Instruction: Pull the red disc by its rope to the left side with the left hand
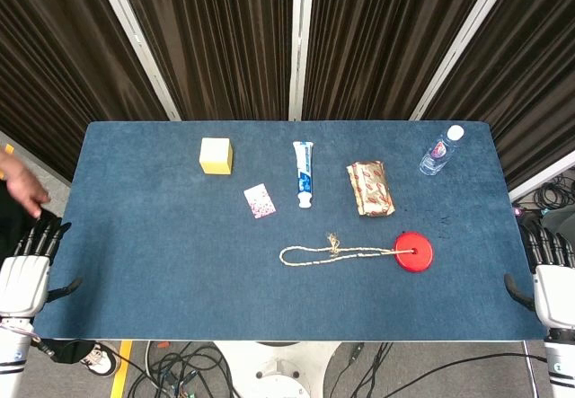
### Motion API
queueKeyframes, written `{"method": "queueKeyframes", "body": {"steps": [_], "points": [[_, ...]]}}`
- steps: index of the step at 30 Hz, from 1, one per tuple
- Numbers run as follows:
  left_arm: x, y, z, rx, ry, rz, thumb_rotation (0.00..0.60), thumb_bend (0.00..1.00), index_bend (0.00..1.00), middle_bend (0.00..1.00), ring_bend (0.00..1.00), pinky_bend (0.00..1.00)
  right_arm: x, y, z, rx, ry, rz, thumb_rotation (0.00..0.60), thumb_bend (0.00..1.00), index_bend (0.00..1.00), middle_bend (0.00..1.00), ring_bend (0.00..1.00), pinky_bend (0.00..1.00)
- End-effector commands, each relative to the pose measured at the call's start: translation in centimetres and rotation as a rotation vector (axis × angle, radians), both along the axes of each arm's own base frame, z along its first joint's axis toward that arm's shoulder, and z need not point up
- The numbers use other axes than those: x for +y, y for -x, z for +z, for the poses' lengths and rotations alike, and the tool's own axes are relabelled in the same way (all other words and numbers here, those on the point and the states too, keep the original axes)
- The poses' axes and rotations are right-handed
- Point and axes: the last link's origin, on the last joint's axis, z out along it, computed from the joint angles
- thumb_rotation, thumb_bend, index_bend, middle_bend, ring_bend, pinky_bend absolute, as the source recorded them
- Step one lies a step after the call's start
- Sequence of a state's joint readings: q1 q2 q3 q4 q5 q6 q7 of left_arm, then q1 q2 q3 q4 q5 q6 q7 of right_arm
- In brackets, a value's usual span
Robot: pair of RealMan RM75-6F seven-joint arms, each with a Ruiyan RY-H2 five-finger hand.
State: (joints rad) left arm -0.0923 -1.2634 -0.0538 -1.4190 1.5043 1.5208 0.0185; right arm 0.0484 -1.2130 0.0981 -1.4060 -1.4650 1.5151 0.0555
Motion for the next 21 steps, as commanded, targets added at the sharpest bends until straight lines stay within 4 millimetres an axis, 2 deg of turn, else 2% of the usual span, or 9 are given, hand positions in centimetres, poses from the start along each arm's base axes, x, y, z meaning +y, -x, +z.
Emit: {"method": "queueKeyframes", "body": {"steps": [1,8,13,18,21], "points": [[0.0,-0.1,0.0,0.000,0.001,-0.001,0.600,0.11,0.12,0.08,0.02,0.16,0.0,0.0,0.0,0.000,-0.001,-0.001,0.600,0.22,0.00,0.00,0.00,0.00],[0.3,-0.5,-0.3,-0.002,0.022,-0.016,0.600,0.11,0.12,0.08,0.02,0.16,0.0,0.0,0.2,-0.012,0.005,-0.007,0.600,0.22,0.00,0.00,0.00,0.00],[1.4,-2.2,-1.1,-0.005,0.090,-0.081,0.600,0.11,0.12,0.08,0.02,0.16,-0.2,0.0,0.2,-0.020,0.011,-0.006,0.600,0.22,0.00,0.00,0.00,0.00],[3.7,-5.3,-3.4,-0.026,0.199,-0.202,0.600,0.11,0.12,0.08,0.02,0.16,0.0,0.6,0.4,-0.006,0.003,-0.022,0.600,0.22,0.00,0.00,0.00,0.00],[5.8,-8.2,-5.2,-0.033,0.279,-0.309,0.600,0.11,0.12,0.08,0.02,0.16,0.1,0.9,0.9,-0.007,0.020,-0.028,0.600,0.22,0.00,0.00,0.00,0.00]]}}
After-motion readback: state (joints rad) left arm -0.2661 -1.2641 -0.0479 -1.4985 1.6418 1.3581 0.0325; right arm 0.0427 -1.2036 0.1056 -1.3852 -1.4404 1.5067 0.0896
